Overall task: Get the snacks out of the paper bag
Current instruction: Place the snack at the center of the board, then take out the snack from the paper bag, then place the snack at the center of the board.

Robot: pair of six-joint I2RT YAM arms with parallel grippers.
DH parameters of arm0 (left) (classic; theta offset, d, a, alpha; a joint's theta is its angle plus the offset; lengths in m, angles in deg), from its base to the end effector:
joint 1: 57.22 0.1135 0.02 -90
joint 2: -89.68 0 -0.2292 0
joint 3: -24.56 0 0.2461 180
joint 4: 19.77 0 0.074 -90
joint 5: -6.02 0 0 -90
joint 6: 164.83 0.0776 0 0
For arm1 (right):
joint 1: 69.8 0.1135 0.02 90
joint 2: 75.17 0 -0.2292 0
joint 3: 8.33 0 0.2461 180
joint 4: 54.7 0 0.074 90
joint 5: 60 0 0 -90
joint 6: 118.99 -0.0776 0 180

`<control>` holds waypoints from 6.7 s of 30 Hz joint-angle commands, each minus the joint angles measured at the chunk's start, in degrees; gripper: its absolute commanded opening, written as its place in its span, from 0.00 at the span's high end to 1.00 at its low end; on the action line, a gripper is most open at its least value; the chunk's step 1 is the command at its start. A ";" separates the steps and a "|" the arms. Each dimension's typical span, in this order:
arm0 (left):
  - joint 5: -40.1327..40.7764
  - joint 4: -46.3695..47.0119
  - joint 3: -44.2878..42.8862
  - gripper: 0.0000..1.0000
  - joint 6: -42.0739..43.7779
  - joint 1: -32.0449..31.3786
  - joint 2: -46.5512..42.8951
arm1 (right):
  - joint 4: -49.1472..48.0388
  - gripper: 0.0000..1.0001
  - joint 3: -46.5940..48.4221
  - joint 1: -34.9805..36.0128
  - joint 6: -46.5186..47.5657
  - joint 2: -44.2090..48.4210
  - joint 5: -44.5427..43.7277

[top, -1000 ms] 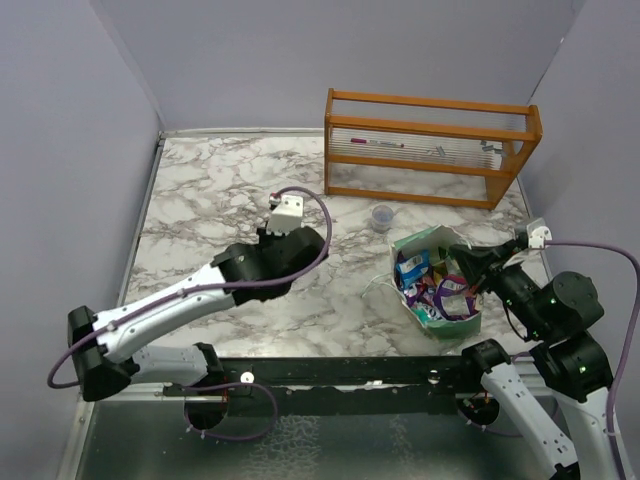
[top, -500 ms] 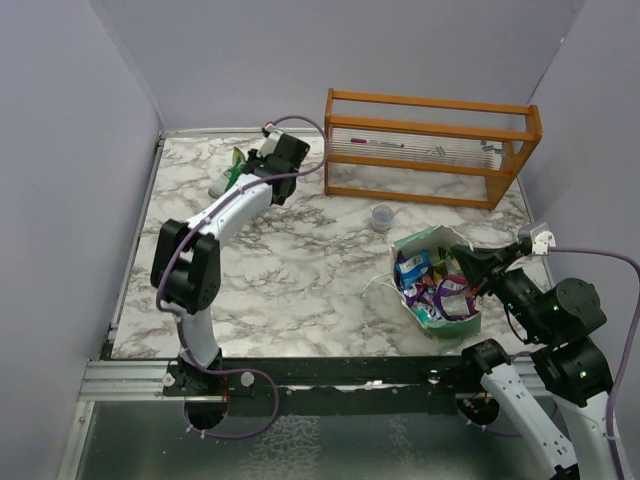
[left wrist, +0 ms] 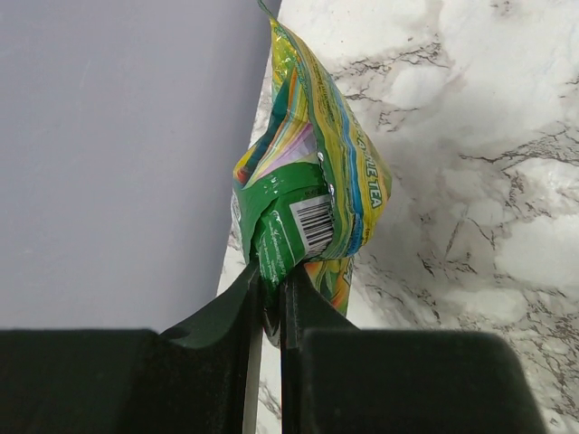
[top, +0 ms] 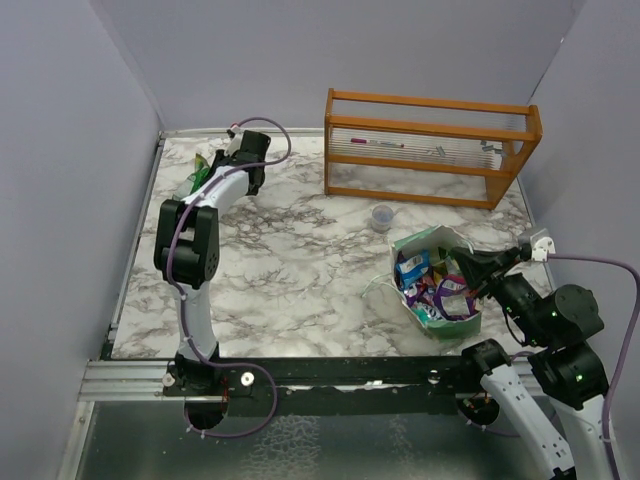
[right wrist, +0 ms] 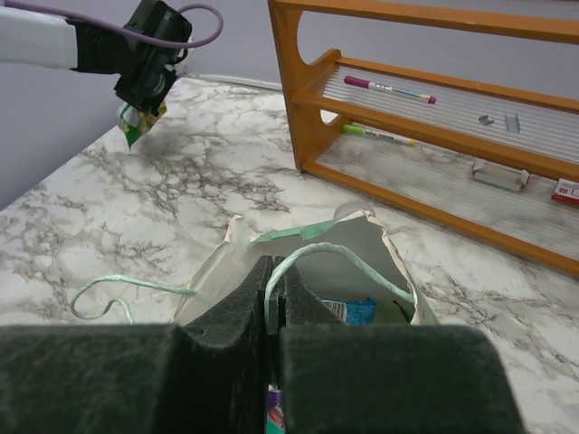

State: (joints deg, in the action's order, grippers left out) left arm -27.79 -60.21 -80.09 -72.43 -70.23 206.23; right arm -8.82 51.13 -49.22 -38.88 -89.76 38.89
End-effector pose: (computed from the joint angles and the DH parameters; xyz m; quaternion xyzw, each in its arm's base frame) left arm 0.4382 -0.0351 0.1750 -0.0387 0.8478 0.4175 0.3247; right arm 0.1112 0.0546 0.3422 -0.1203 0.7030 0.2370 0.6597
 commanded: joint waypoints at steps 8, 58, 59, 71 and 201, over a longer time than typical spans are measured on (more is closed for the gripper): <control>-2.62 -6.04 -6.62 0.96 -3.70 4.58 6.26 | -2.49 0.98 -0.71 0.16 1.81 0.23 -0.80; -68.80 17.01 45.24 0.23 -47.71 -29.00 -76.89 | -11.25 0.98 16.30 -0.29 -4.62 -28.95 46.53; -71.20 20.06 46.31 0.23 -49.20 -29.00 -76.61 | -12.99 0.98 15.21 -0.30 -5.33 -29.44 49.36; -54.25 36.51 51.65 0.23 -50.74 -56.33 -65.34 | 0.77 0.98 10.31 -0.28 6.16 -23.76 49.28; 0.23 -30.79 30.22 1.00 -52.38 -63.78 -69.61 | -3.07 0.98 1.45 0.69 6.73 -7.83 37.72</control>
State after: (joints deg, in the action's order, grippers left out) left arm -32.89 -88.58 -48.86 -123.14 -134.56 132.01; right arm -10.24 52.85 -48.85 -31.71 -97.78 77.40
